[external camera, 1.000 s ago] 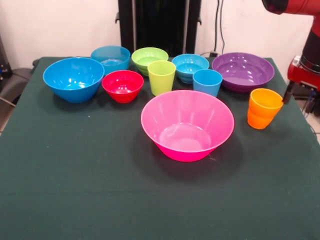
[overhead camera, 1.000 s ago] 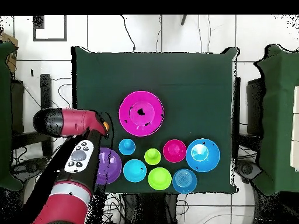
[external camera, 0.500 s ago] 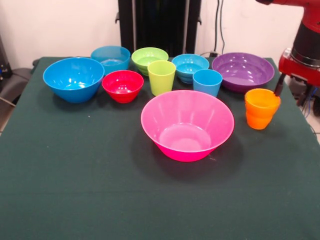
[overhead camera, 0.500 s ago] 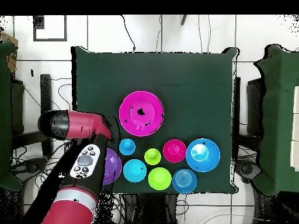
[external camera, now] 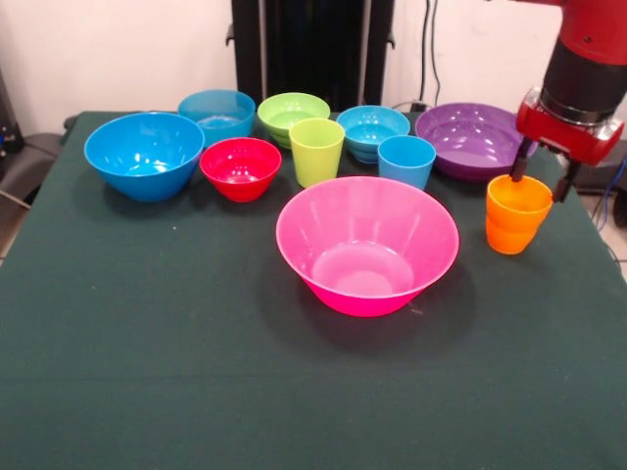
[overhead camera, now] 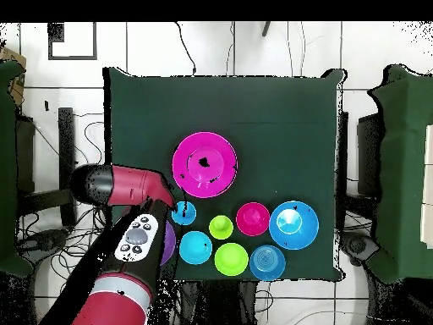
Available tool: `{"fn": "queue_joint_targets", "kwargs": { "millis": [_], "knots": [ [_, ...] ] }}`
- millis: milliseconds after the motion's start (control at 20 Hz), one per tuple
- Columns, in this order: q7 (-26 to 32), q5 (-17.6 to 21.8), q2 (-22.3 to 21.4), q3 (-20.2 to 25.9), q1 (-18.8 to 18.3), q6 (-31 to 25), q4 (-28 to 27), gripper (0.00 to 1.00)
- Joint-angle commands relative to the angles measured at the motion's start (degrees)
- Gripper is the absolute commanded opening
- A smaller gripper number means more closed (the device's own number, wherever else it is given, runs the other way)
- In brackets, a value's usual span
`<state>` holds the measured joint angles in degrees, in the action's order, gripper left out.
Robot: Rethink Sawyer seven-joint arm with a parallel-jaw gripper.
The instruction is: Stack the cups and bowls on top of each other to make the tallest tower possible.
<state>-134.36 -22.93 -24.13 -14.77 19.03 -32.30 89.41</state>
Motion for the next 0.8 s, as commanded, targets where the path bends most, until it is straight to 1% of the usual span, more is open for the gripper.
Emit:
{"fn": "queue_joint_targets", "kwargs": {
  "millis": [50, 200, 400, 800],
  "knots": [
    [-6.29, 1.70, 4.06, 4.70, -0.79, 5.14, 2.12, 1.00],
    [-7.13, 1.18, 5.97, 4.59, -0.26, 6.02, 0.37, 1.00],
    [-7.29, 0.99, 7.85, 4.55, -0.46, 7.32, -1.09, 1.00],
    [-8.19, 0.38, 7.36, 4.33, 0.39, 6.19, -1.27, 1.00]
  ]
}}
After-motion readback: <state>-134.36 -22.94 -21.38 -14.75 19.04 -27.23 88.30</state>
